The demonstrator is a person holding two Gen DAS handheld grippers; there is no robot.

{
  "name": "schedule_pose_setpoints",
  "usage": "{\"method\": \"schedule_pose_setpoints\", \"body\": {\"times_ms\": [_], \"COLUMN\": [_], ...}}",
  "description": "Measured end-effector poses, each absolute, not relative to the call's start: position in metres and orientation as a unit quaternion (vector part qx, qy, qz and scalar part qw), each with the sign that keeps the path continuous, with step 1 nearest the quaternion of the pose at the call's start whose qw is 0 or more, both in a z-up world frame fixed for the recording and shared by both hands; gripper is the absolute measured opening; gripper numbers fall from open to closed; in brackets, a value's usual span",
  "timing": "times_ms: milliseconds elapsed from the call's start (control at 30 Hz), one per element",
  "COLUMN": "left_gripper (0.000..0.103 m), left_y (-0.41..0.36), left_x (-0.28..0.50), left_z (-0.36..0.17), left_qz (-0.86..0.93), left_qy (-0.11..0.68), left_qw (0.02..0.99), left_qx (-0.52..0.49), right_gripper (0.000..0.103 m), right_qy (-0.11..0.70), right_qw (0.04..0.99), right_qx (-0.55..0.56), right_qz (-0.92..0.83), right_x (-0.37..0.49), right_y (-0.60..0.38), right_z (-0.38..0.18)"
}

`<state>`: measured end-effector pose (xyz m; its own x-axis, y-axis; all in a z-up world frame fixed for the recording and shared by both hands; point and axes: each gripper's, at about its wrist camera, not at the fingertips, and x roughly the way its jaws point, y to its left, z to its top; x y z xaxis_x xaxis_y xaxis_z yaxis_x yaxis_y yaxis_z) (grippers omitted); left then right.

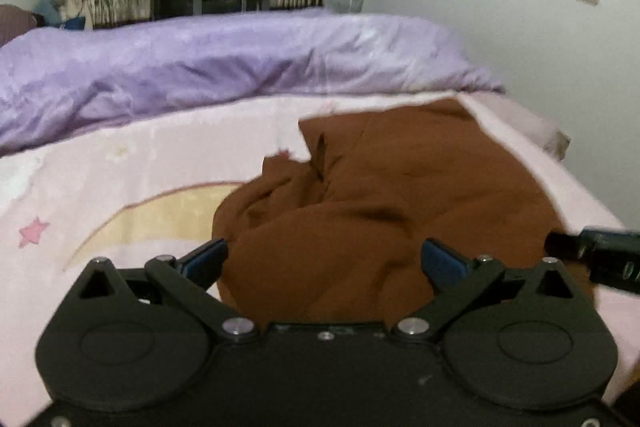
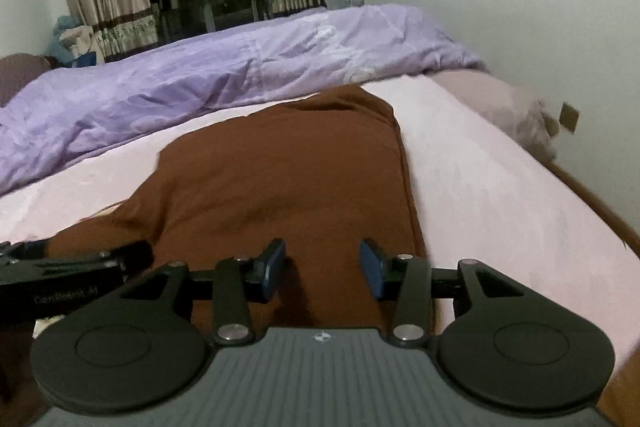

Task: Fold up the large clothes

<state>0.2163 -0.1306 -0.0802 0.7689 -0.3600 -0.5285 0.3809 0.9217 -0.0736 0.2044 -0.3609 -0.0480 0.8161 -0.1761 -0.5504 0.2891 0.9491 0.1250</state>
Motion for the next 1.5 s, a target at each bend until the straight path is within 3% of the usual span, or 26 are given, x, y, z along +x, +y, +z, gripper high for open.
{"method": "schedule_pose_setpoints", "body": {"times_ms": [133,233,300,400,500,567,633,833,1133,1500], "left_gripper": [0.103,0.103,0.103,0.103,0.103,0.103,0.103,0.103,0.103,0.103], "left_y": [-0.121,-0.149,-0.148,-0.132,-0.134,-0.138,-0.145,-0.143,-0.148,-0.150], "left_x": [0.195,0.229,0.232,0.214,0.187,0.163,0.145,0.090,0.038,0.051], "left_z": [-0.075,-0.120,-0.135,-0.118,-0.099,-0.089,-0.085,-0.070,-0.042,-0.058], "left_qz": [-0.215,-0.181,-0.186,-0.176,-0.179,-0.156,-0.103,-0.104,-0.093,-0.109], "left_qy": [0.245,0.321,0.324,0.317,0.302,0.297,0.304,0.290,0.215,0.256], "left_qw": [0.945,0.925,0.925,0.932,0.936,0.939,0.940,0.944,0.960,0.951], "left_qx": [0.005,0.086,0.068,0.007,0.033,0.071,0.112,0.118,0.153,0.137], "right_gripper": [0.050,0.049,0.049,0.053,0.054,0.061,0.077,0.092,0.096,0.097], "right_qy": [0.296,0.326,0.313,0.310,0.315,0.312,0.304,0.271,0.252,0.269], "right_qw": [0.941,0.929,0.934,0.935,0.936,0.937,0.938,0.946,0.955,0.948], "right_qx": [0.107,0.125,0.103,0.083,0.078,0.079,0.072,0.084,0.060,0.077], "right_qz": [-0.127,-0.125,-0.134,-0.148,-0.134,-0.133,-0.146,-0.155,-0.147,-0.152], "right_x": [0.196,0.215,0.216,0.205,0.186,0.168,0.149,0.095,0.075,0.077], "right_y": [-0.361,-0.369,-0.362,-0.346,-0.338,-0.335,-0.331,-0.322,-0.304,-0.307], "right_z": [-0.060,-0.094,-0.102,-0.087,-0.074,-0.071,-0.067,-0.058,-0.045,-0.060]}}
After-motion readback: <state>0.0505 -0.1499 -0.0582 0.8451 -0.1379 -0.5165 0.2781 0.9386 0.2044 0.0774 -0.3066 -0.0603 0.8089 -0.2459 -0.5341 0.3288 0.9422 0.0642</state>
